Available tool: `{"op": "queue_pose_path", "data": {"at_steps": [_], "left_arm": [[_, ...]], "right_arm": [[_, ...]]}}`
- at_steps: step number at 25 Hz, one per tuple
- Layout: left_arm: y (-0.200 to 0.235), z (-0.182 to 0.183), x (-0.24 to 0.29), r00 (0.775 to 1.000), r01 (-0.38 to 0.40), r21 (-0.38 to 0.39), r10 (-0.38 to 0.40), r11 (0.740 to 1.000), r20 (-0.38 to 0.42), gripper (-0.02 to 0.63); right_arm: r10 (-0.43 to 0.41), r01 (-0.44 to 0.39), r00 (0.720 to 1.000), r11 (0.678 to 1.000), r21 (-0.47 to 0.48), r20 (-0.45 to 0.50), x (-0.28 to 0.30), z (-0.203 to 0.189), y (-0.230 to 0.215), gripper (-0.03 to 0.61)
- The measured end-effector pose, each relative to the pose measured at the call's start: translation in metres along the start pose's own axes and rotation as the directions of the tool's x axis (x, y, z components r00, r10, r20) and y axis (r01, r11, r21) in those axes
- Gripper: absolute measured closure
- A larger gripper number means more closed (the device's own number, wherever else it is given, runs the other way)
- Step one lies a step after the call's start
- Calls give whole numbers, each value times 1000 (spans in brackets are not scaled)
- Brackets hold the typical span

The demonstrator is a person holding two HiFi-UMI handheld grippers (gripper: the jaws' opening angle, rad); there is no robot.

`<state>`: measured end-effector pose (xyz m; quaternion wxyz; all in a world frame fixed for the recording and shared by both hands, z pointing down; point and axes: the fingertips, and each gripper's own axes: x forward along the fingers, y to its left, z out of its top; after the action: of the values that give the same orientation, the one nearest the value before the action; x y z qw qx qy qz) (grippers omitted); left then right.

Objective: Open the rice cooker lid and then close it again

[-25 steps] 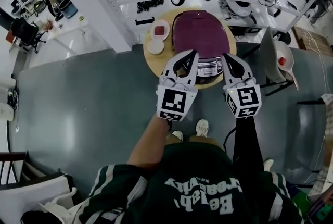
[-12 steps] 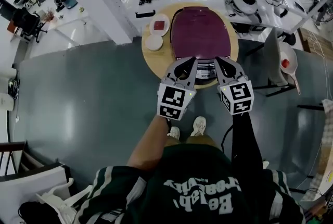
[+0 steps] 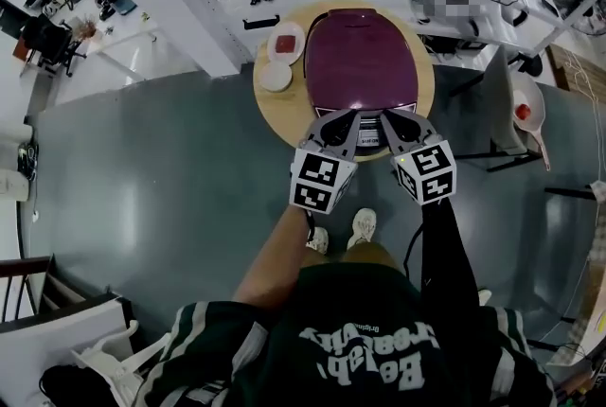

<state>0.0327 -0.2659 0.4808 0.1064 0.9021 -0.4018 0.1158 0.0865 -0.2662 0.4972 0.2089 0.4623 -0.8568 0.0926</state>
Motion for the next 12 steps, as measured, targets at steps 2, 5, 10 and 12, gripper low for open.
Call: {"op": "queue_pose_path", "data": {"at_steps": [2,5,10,12], "left_arm": [[-1,-11,7,999,8,-18,-9,1000,-47,614],[-4,-20,15,996,14,-30,-17,999,-88,614],[-7,-41,28,981,19,-46,-28,999,-193,614],[-6,-44,30,979,20,-65,-33,998,-203,614]], "right_arm": [[0,0,1000,1000,-2,-20,5,-3,-2,575],[-5,6,999,1000,7,-42,11,-5,-4,575],[0,2,997,1000,29,-80,20,-17,-3,575],[-7,9,997,999,37,-74,20,-18,-4,575]]}}
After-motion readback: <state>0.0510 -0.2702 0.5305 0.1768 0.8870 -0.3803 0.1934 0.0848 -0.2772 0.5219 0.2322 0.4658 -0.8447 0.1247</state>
